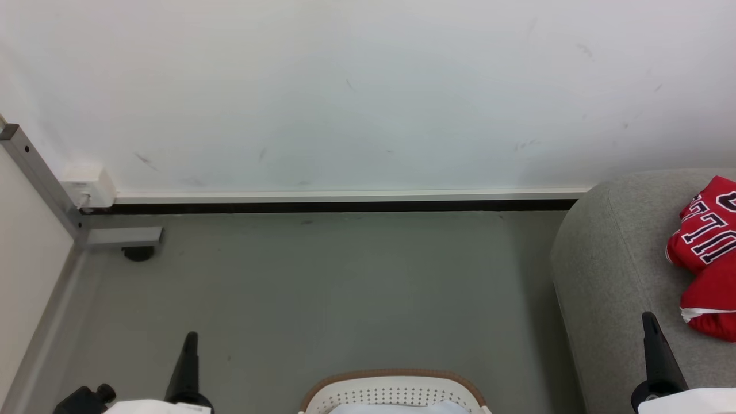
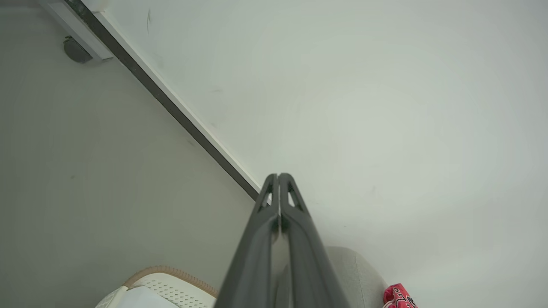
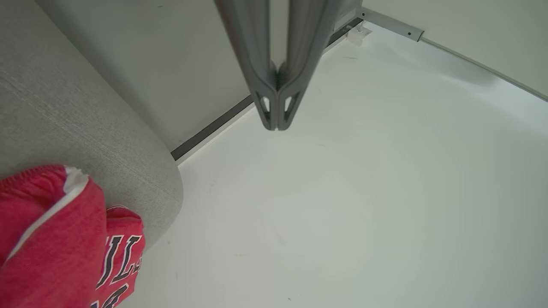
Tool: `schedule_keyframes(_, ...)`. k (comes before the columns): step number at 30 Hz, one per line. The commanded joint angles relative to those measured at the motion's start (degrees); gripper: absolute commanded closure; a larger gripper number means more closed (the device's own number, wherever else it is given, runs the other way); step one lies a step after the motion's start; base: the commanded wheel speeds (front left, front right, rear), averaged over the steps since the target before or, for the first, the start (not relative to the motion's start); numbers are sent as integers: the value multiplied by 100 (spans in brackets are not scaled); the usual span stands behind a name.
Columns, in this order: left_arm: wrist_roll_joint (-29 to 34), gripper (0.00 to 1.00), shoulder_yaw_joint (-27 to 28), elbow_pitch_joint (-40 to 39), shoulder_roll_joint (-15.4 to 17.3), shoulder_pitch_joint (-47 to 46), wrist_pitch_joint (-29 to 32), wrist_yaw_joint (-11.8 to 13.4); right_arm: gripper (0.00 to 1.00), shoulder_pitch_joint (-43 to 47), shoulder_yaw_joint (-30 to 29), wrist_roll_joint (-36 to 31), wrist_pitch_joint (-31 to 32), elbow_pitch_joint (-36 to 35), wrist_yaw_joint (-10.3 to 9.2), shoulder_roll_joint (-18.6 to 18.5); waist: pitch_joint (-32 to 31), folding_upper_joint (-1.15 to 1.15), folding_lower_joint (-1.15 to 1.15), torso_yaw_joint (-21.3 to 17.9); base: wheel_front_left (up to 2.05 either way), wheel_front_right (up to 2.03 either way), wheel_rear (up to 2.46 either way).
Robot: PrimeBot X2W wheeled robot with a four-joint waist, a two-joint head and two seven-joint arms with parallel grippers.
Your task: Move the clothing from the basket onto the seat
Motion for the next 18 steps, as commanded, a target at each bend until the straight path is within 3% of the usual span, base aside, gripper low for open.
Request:
schedule_keyframes(1,-220,100,38,-68,38,-132,60,-30,100,-145,-60,212,60,-42,-4,-18,2,0,0,10,0,0,0)
schedule_keyframes(18,-1187,100,133,-72,45,-206,330,-41,100,-190,-220,1124,330,4,-6,52,14,0,0,85,0,0,0)
